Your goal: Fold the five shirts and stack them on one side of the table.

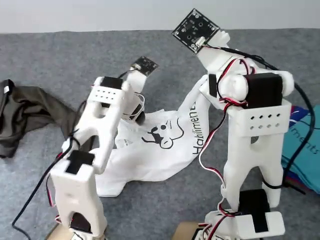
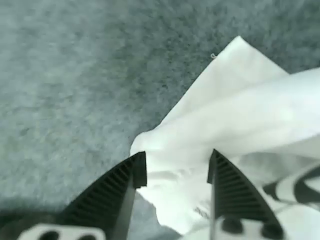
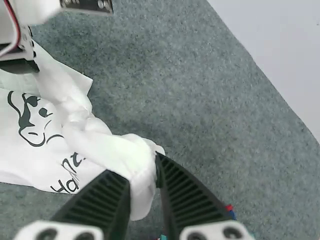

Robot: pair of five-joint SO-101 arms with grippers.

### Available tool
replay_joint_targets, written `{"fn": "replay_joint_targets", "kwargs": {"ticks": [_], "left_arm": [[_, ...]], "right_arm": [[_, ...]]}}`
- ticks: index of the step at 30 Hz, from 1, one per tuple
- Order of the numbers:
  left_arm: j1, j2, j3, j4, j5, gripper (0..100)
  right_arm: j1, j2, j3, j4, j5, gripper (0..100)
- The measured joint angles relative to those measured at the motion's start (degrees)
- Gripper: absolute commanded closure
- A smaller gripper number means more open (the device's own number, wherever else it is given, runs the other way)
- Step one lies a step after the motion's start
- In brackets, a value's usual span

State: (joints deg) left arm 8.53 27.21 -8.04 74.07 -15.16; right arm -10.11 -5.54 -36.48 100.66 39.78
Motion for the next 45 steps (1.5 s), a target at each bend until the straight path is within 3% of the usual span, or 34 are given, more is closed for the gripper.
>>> {"fn": "replay_joint_targets", "kwargs": {"ticks": [9, 15, 21, 33, 39, 45], "left_arm": [[-0.18, 17.32, -20.4, 9.05, -5.36, 80], [0.18, 27.43, -36.75, 19.16, -8.53, 100], [-0.62, 30.33, -52.48, 24.44, -8.97, 100], [-4.13, 14.15, -59.08, 24.97, -8.97, 100], [-5.8, 3.25, -59.08, 25.14, -3.6, 100], [-6.15, -7.74, -59.08, 25.23, -1.67, 100]], "right_arm": [[-0.18, 0.0, 0.0, 0.0, 0.0, 98.8], [-0.26, 0.0, 0.0, 0.0, 0.0, 98.8], [-0.26, 0.0, 0.0, 0.0, 0.0, 98.8], [0.44, 0.0, 0.0, -0.09, 0.0, 98.8], [5.71, -0.09, 0.0, -3.69, 0.26, 98.8], [6.42, -0.18, -0.26, -8.0, 3.34, 98.8]]}}
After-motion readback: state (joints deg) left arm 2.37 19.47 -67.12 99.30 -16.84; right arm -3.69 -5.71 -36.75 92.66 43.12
